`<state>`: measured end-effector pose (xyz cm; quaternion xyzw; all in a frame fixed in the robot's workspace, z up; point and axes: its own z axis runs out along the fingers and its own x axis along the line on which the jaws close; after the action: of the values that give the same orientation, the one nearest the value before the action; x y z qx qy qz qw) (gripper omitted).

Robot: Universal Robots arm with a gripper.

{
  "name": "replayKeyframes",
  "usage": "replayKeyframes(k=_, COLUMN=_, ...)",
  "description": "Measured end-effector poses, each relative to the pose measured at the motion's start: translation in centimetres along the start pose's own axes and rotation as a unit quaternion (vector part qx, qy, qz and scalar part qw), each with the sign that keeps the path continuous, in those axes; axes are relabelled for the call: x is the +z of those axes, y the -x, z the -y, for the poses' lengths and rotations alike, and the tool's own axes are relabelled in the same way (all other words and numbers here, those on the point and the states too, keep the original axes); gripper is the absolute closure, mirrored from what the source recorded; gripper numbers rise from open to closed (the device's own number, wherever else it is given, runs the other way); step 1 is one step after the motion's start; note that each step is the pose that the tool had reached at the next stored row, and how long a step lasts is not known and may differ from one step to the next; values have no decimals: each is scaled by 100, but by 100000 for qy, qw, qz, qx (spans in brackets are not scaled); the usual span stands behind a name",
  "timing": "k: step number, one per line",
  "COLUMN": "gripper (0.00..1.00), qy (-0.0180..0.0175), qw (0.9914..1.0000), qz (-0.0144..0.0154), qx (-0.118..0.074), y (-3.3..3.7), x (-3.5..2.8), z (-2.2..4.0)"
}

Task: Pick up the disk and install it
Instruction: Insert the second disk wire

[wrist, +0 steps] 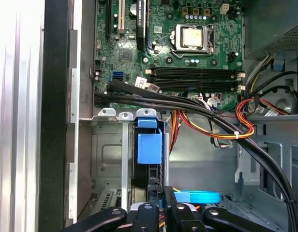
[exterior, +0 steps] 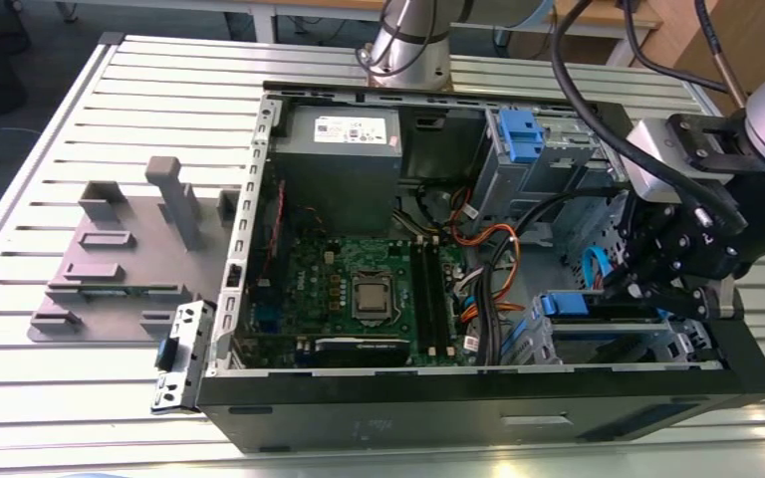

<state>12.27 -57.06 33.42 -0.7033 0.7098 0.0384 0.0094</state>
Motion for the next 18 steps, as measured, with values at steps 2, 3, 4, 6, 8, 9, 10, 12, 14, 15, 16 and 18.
replayKeyframes(k=2, gripper=84, qy=16, qw=100000, qz=219, qx=-7, y=-1, x=12, z=0)
replayKeyframes(k=3, gripper=84, qy=20, qw=100000, qz=268, qx=-7, y=-1, x=17, z=1)
replayKeyframes(k=4, gripper=84, qy=22, qw=100000, qz=282, qx=-11, y=-2, x=20, z=1)
replayKeyframes(k=6, gripper=84, qy=23, qw=99999, qz=318, qx=-11, y=-7, x=24, z=1)
replayKeyframes(k=8, gripper=84, qy=17, qw=100000, qz=313, qx=-11, y=-16, x=24, z=1)
replayKeyframes(k=9, gripper=84, qy=16, qw=99999, qz=332, qx=-12, y=-19, x=25, z=1)
replayKeyframes(k=10, gripper=84, qy=18, qw=99999, qz=339, qx=-11, y=-22, x=25, z=1)
replayKeyframes(k=12, gripper=84, qy=18, qw=100000, qz=307, qx=-12, y=-26, x=24, z=1)
replayKeyframes(k=14, gripper=84, qy=22, qw=100000, qz=292, qx=-13, y=-27, x=26, z=2)
replayKeyframes(k=15, gripper=84, qy=29, qw=100000, qz=278, qx=-10, y=-28, x=30, z=2)
replayKeyframes(k=16, gripper=84, qy=36, qw=100000, qz=263, qx=-5, y=-28, x=34, z=2)
replayKeyframes(k=18, gripper=84, qy=41, qw=100000, qz=265, qx=-6, y=-28, x=38, z=2)
